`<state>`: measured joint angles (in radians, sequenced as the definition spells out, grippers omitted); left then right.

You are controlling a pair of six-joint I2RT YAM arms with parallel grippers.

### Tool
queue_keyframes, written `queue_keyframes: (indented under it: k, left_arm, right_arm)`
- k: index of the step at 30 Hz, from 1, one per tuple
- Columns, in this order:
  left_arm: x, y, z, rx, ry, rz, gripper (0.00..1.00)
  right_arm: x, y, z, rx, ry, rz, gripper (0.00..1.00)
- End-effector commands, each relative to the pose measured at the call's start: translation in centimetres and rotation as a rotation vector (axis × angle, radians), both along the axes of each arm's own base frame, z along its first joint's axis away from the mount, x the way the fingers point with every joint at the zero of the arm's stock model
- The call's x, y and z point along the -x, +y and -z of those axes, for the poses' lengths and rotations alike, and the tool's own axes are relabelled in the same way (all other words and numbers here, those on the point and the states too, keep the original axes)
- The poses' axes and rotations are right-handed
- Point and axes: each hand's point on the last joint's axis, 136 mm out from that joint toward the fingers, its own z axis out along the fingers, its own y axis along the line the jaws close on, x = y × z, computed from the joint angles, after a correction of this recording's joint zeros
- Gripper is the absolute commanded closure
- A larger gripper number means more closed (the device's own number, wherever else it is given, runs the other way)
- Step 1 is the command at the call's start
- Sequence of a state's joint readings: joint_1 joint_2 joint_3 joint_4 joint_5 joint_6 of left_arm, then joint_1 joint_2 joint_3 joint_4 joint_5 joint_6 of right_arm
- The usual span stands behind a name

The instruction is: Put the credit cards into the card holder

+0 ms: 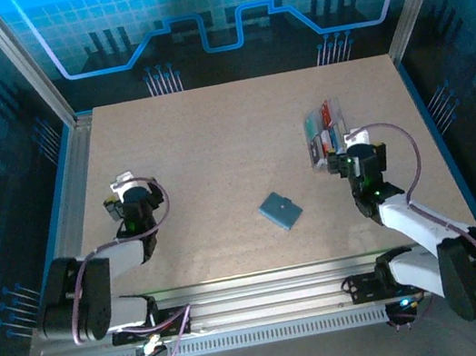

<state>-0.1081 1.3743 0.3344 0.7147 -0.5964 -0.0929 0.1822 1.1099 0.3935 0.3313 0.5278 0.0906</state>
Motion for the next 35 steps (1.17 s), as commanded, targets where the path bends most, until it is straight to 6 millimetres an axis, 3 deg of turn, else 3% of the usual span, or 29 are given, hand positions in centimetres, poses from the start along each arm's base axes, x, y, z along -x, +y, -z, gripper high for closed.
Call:
queue_keyframes:
  k: [1,7,11,17,23,28,35]
  left_arm:
    - [-1.8,-1.1,-2.1,-0.012,-0.16,0.094,0.01]
    - [-2.1,-2.7,-1.1,0.046,-0.138,0.229,0.01]
    - [-1.9,-1.8,0.1,0.092,-0.147,0.217,0.01]
    - [-2.5,-1.7,0.0,0.093,-0.144,0.226,0.01]
    - [-3.1,-2.2,0.3,0.097,-0.104,0.25,0.01]
    - [-4.3,-4.9,0.7,0.098,-0.031,0.405,0.01]
    - [-4.3,-5.0,0.7,0.11,-0.034,0.419,0.01]
  right_arm:
    - [-0.9,-0.4,0.5,-0.02,-0.063,-0.047,0.0]
    - [-3.0,0.2,0.5,-0.075,-0.097,-0.124,0.0]
    - [-4.1,1.6,1.1,-0.115,-0.107,-0.201,0.0]
    - [-5.7,2.4,3.1,-0.097,-0.083,-0.232,0.0]
    - [-5.7,3.0,3.5,-0.086,-0.049,-0.255,0.0]
    - [-5.7,3.1,3.5,-0.085,-0.047,-0.256,0.0]
    - [-5.7,3.1,3.5,-0.082,-0.047,-0.256,0.0]
